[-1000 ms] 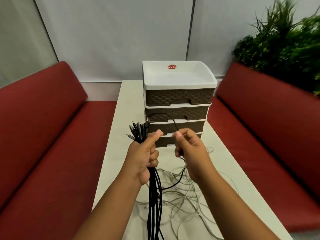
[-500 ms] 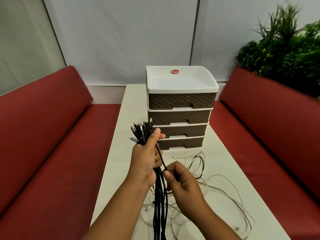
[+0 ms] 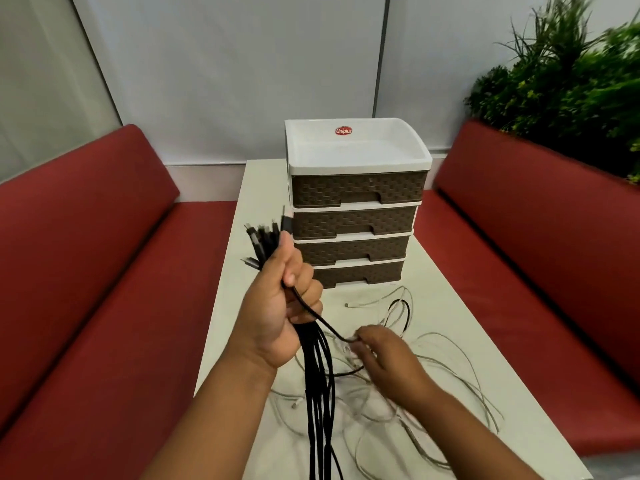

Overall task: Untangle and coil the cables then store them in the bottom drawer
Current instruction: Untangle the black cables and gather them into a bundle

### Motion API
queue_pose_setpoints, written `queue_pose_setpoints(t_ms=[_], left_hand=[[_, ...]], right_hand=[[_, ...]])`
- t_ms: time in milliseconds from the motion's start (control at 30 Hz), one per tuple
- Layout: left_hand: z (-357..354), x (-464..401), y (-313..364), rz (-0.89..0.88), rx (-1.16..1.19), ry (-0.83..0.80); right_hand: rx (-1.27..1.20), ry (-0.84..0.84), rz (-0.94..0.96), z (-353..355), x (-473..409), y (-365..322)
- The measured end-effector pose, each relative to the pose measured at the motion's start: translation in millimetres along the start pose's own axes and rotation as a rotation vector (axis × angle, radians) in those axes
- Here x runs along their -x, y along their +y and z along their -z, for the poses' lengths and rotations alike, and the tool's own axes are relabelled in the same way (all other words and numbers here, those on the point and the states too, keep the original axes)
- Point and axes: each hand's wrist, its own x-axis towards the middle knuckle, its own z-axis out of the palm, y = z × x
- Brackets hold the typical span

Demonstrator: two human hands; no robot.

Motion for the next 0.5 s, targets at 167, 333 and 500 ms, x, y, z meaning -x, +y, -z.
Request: queue_pose_setpoints(t_ms=[167,333,500], left_hand=[[-1,0,17,-0.045,0.048,-0.026],[5,0,21,-0.024,0.079,0.038],[5,1,23,-0.012,0.082,0.061]], right_hand=[[0.383,-0.038,-0.071,32,-37,59],[0.445,-0.196,-0.150,103,-88,5],[-0.428,0.046,-0.198,156,-110,-48]])
